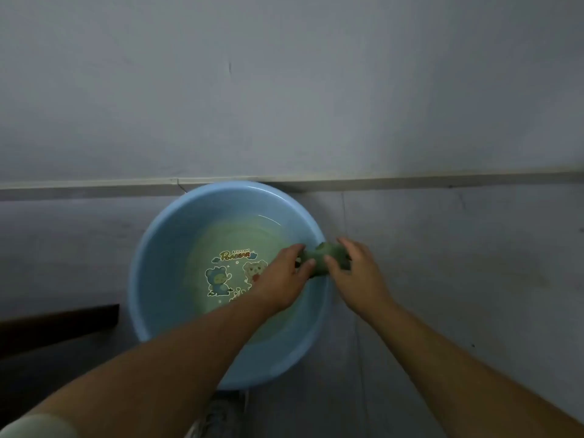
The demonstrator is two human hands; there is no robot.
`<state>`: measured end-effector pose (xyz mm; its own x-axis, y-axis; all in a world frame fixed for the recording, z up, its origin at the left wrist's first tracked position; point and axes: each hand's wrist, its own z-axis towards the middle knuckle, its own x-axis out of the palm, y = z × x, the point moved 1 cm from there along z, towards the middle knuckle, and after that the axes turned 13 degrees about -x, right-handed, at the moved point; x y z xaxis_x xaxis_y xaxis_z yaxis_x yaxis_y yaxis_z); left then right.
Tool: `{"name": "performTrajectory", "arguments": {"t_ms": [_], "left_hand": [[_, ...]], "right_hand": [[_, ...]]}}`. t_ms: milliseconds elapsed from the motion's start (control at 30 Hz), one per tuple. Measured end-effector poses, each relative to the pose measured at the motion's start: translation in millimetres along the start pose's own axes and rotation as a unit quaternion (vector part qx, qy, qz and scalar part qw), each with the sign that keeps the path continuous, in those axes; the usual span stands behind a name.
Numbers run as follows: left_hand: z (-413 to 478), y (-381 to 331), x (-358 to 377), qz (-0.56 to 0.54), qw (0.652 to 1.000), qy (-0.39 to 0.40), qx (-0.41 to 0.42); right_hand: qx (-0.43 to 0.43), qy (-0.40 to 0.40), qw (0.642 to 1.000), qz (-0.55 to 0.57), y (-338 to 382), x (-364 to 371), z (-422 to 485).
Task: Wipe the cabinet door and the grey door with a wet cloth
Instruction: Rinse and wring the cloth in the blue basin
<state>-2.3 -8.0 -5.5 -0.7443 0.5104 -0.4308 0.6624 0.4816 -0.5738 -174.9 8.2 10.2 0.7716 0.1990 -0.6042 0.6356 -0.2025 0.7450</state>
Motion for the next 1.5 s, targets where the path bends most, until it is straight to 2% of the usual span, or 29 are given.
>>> {"name": "performTrajectory", "arguments": {"t_ms": [200, 400, 500, 600, 667, 800, 933, 1033, 1200, 1267, 1367, 1500], "left_hand": [[20.6, 6.6, 7.5, -0.113, 0.992, 0.057, -0.029], [11.3, -1.4, -35.0, -0.195, 0.973, 0.116, -0.045], [11.0, 17.1, -71.9, -0.221, 0.97, 0.091, -0.042], [14.2, 58.5, -87.6, -0.239, 0.969, 0.039, -0.056], [22.5, 89.6, -86.1, -0.22, 0.973, -0.009, -0.066], [51.5, 134.2, -73.6, -0.197, 0.971, -0.106, -0.089], [64.7, 155.0, -61.4, -0.031, 0.983, -0.145, -0.108], [64.8, 163.7, -58.0, 0.042, 0.981, -0.148, -0.117], [61.7, 165.0, -54.8, 0.087, 0.974, -0.177, -0.11], [60.8, 164.4, -50.0, 0.058, 0.978, -0.164, -0.113], [58.2, 162.9, -42.0, -0.08, 0.98, -0.145, -0.106], [49.0, 159.6, -36.1, -0.262, 0.945, -0.149, -0.123]], "right_hand": [[0.028, -0.009, 0.997, 0.069, -17.0, 14.2, 7.6], [-0.112, -0.065, 0.992, -0.008, 17.3, 12.5, 11.6], [-0.133, -0.052, 0.99, 0.016, 39.7, 37.8, 20.4], [-0.089, -0.008, 0.995, 0.044, 39.2, 86.4, 35.3], [-0.066, 0.025, 0.996, 0.047, 32.9, 119.0, 41.4], [-0.059, 0.1, 0.993, -0.029, 16.0, 161.3, 51.0], [-0.108, 0.161, 0.973, -0.123, 5.8, 180.1, 50.4], [-0.128, 0.155, 0.968, -0.152, 4.3, 189.7, 51.4], [-0.088, 0.115, 0.98, -0.135, 0.7, 195.9, 58.5], [-0.076, 0.121, 0.982, -0.122, 0.9, 199.0, 58.2], [-0.027, 0.139, 0.989, -0.047, 4.2, 203.2, 59.1], [0.007, 0.057, 0.992, 0.109, 14.7, 196.9, 53.3]]}}
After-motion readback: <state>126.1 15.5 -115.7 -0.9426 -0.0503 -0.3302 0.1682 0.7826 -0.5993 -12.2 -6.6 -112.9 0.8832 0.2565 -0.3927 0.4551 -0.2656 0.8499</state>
